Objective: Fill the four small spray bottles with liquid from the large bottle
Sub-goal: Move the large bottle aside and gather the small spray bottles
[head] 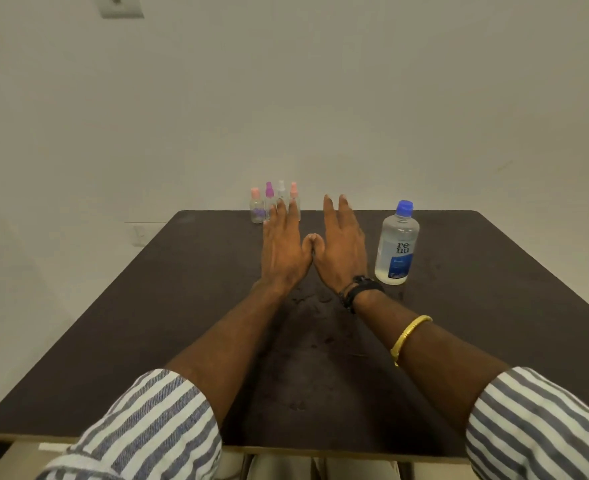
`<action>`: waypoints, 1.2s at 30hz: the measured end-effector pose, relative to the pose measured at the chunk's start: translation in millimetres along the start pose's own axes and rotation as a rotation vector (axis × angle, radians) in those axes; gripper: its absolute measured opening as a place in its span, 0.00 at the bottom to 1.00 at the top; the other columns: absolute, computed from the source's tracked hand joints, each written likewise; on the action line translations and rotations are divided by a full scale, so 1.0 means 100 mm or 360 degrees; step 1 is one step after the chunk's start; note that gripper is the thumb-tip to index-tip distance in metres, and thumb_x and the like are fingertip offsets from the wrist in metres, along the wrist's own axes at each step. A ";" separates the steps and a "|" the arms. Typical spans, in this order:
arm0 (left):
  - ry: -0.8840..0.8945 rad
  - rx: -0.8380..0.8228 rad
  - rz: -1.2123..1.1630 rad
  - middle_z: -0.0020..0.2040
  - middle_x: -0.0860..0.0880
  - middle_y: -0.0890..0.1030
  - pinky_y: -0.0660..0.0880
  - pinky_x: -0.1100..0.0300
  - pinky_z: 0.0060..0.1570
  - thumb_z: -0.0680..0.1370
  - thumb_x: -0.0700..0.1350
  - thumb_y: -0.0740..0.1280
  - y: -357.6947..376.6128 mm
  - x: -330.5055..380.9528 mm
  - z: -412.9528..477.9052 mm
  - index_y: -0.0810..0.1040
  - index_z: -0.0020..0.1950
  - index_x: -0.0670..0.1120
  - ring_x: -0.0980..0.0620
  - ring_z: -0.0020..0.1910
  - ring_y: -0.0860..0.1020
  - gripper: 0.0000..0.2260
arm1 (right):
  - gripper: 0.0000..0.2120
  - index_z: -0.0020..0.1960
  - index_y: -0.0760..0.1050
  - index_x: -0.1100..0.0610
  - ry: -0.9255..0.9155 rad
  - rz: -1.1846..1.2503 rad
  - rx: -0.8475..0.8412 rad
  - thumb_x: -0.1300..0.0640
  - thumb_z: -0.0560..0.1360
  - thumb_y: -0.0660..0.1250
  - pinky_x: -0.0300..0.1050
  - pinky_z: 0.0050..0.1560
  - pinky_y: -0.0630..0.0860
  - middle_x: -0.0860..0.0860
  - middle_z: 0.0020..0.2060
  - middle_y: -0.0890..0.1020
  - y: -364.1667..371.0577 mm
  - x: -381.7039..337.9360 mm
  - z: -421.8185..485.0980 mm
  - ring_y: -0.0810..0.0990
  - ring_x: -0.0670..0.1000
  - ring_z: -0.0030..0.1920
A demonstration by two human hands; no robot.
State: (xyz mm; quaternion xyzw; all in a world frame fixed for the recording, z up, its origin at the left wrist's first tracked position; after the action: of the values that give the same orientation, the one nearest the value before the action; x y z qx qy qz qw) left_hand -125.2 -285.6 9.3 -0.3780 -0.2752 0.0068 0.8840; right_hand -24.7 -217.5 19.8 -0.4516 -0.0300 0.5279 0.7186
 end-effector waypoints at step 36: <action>-0.0418 -0.0033 -0.0886 0.58 0.48 0.83 0.81 0.48 0.58 0.59 0.56 0.83 0.62 -2.20 1.72 0.76 0.65 0.45 0.49 0.57 0.82 0.39 | 0.38 0.69 0.72 0.53 0.0784 0.1073 -0.0128 0.58 0.63 0.83 0.55 0.61 0.80 0.53 0.60 0.81 1.91 0.53 1.70 0.81 0.55 0.60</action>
State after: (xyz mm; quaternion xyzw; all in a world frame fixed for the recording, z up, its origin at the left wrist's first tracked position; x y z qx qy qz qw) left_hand -384.2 -175.2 -40.7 -0.2928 -0.4800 -0.1898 0.8049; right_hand -229.8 -63.9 -32.9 -0.5766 0.2716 0.6082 0.4731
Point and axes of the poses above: each hand's wrist, its own z-axis towards the middle knuckle, its own y-axis out of the palm, x = y × z, the point moved 4 cm from there along z, towards the middle knuckle
